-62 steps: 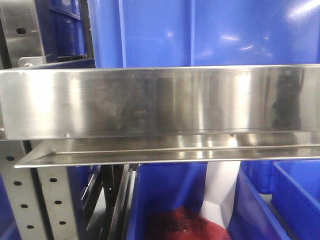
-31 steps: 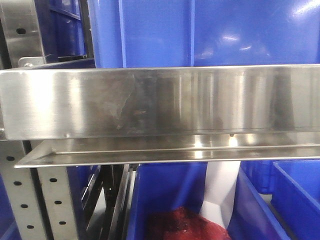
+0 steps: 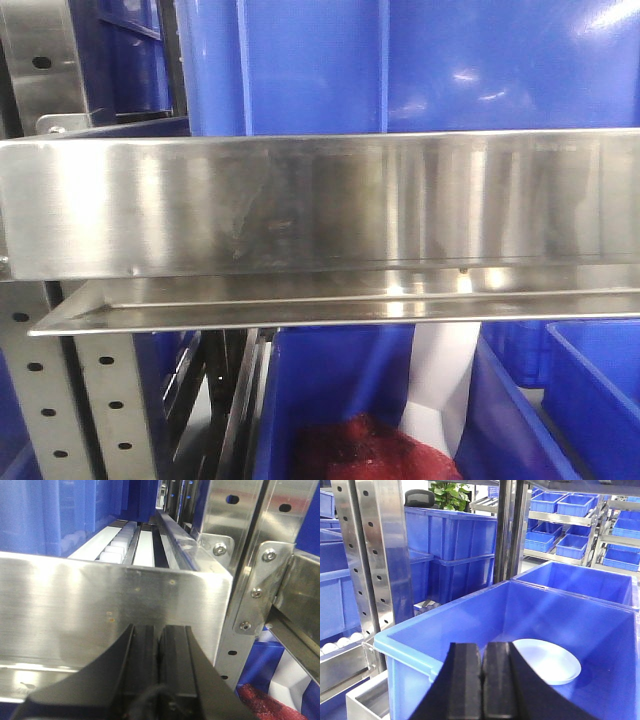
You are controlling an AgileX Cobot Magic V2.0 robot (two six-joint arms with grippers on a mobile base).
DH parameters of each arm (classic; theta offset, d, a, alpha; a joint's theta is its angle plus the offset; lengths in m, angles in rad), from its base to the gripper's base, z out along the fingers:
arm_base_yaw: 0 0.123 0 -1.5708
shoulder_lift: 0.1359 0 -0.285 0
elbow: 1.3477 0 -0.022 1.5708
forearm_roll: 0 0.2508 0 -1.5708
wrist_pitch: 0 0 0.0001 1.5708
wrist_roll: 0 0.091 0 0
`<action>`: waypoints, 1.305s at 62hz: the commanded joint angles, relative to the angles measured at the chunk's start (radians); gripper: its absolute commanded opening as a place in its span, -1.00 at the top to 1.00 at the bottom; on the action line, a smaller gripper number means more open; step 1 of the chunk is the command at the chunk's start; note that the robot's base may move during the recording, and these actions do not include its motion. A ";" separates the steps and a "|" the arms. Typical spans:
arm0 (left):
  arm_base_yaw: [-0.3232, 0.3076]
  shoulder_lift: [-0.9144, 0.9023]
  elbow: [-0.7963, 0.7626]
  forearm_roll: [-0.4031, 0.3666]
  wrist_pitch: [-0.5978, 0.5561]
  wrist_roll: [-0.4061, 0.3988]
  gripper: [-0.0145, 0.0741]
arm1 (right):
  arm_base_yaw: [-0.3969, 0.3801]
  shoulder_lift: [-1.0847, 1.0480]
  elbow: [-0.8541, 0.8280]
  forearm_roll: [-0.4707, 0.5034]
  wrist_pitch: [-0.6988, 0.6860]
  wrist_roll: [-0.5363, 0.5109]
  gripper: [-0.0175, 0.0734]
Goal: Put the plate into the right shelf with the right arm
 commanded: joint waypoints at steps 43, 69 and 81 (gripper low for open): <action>-0.007 -0.004 0.010 -0.002 -0.086 -0.006 0.78 | -0.183 -0.090 0.429 -0.118 -0.764 0.038 0.49; -0.007 -0.004 0.010 -0.002 -0.086 -0.006 0.78 | -0.317 -0.459 0.805 -0.171 -0.763 0.038 0.49; -0.007 -0.004 0.010 -0.002 -0.086 -0.006 0.78 | -0.317 -0.611 0.958 -0.177 -0.732 0.152 0.49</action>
